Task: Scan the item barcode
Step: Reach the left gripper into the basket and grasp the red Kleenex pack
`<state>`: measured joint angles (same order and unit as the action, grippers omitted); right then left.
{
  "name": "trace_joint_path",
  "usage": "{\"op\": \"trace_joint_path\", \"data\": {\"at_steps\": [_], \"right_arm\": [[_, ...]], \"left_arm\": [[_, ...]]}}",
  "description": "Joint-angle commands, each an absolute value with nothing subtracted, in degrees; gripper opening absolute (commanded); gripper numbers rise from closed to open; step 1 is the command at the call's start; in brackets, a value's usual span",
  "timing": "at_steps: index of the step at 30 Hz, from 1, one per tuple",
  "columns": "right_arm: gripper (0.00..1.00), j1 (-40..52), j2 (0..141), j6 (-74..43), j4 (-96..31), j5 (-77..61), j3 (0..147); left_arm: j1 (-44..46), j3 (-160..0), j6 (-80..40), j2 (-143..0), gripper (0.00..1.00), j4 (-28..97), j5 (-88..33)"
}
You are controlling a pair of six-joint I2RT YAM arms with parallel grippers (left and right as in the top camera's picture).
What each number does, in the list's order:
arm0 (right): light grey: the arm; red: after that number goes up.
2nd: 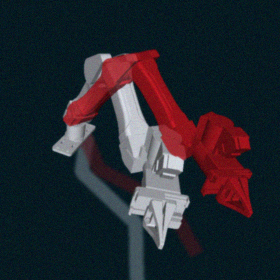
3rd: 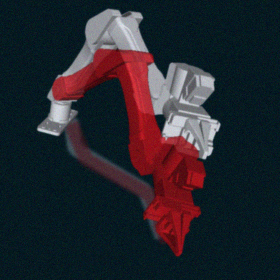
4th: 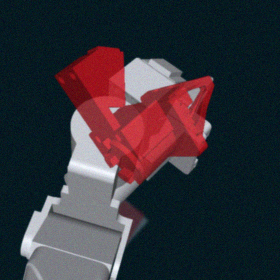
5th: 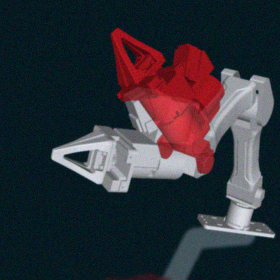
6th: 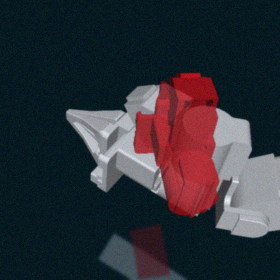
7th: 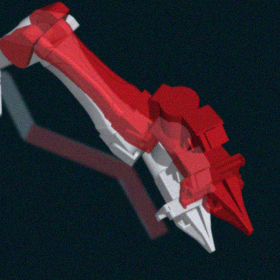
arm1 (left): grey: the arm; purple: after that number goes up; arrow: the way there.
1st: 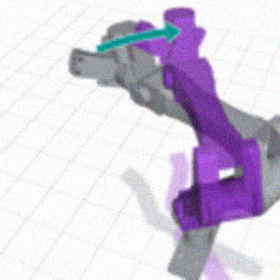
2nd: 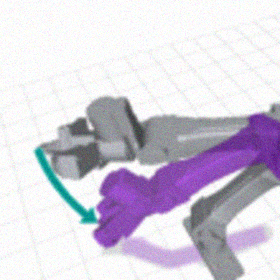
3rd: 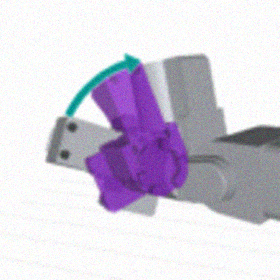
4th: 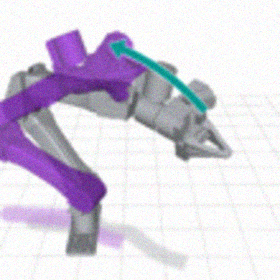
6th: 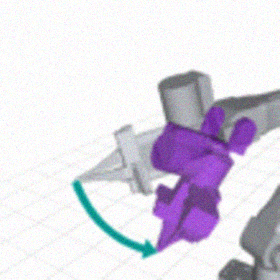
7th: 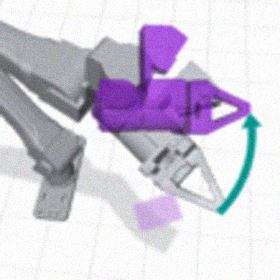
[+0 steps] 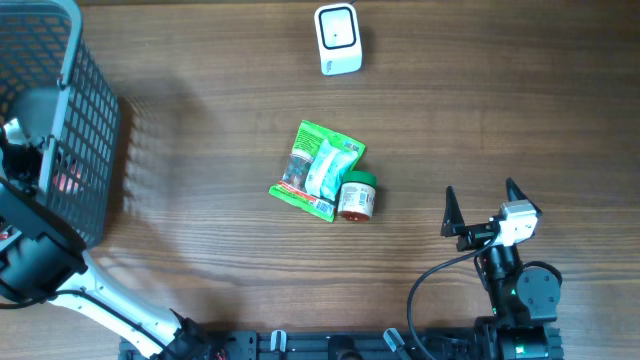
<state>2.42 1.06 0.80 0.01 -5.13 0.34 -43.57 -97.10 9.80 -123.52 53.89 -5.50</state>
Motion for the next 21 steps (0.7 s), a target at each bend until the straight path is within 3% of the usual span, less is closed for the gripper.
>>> {"op": "trace_joint_path", "data": {"at_steps": [1,6,9,13,21], "right_arm": [[1.0,2.17,1.02,1.48,0.34,-5.82,0.3],[1.0,2.17,1.02,1.45,0.32,-5.82,0.3],[1.0,2.17,1.02,1.5,0.34,-5.82,0.3],[1.0,2.17,1.02,1.48,0.32,-5.82,0.3],[1.0,2.17,1.02,1.48,0.32,-5.82,0.3]], "left_arm": [[-43.83,-96.42,8.99,-121.71,1.0,53.49,-10.9],[-43.83,-96.42,8.95,-121.71,1.0,53.6,-10.9],[-43.81,-96.14,8.91,-121.71,0.88,54.02,-10.92],[-43.72,-93.23,8.97,-121.71,0.83,53.32,-10.39],[-43.79,-91.85,8.95,-121.14,0.6,52.07,-9.98]]}}
